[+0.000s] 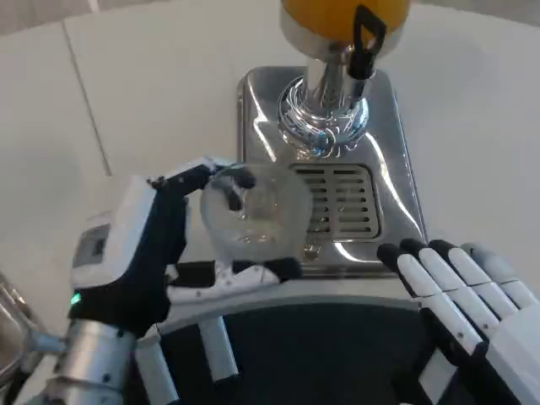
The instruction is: Grasp the cup under the faucet to collect the drink, then remove the cup.
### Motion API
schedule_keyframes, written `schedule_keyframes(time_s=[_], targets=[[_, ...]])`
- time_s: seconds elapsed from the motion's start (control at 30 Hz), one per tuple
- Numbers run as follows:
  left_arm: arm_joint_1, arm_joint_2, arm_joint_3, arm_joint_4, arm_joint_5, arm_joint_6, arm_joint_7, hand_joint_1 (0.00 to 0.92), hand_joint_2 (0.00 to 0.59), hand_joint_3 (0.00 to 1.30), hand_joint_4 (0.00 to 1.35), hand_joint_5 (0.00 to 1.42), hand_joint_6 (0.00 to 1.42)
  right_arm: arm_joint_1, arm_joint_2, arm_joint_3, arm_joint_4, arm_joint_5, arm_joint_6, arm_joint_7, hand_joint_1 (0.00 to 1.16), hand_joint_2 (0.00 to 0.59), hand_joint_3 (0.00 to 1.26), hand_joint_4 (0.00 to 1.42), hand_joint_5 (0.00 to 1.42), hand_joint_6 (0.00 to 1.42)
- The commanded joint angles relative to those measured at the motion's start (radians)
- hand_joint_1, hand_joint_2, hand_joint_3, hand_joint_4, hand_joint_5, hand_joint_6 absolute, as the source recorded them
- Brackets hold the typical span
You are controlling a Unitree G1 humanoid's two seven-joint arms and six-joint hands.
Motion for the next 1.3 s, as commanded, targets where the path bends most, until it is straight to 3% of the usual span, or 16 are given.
schedule_keyframes(time_s=[0.03, 0.3, 0.63, 0.8, 1.3], targets=[[-0.068, -0.020, -0.053, 0.052, 0.062, -0.012, 0.082, 0.545, 0.041, 1.22, 1.26, 1.42, 1.42, 0.009, -0.006, -0.010, -0.011, 0.019, 0.007, 0.008, 0.18, 0.565, 0.00, 0.00, 0.00, 0.00], [-0.222, -0.136, -0.123, 0.204, 0.089, 0.097, 0.164, 0.546, 0.041, 1.21, 1.26, 1.42, 1.42, 0.007, -0.007, -0.019, -0.004, 0.030, 0.024, 0.017, 0.18, 0.565, 0.00, 0.00, 0.00, 0.01], [-0.324, -0.128, -0.193, 0.366, 0.120, 0.095, 0.238, 0.546, 0.041, 1.21, 1.24, 1.42, 1.42, -0.012, -0.011, -0.018, -0.003, 0.029, 0.046, 0.024, 0.18, 0.564, 0.00, 0.00, 0.00, 0.01], [-0.401, -0.154, -0.208, 0.456, 0.111, 0.113, 0.279, 0.550, 0.039, 1.21, 1.24, 1.42, 1.42, -0.018, -0.012, -0.016, 0.002, 0.028, 0.061, 0.031, 0.18, 0.560, 0.00, 0.00, 0.00, 0.02], [-0.530, -0.169, -0.259, 0.664, 0.114, 0.132, 0.387, 0.566, 0.042, 1.20, 1.21, 1.42, 1.42, -0.029, -0.009, -0.009, -0.005, 0.021, 0.088, 0.041, 0.18, 0.554, 0.00, 0.00, 0.00, 0.02]])
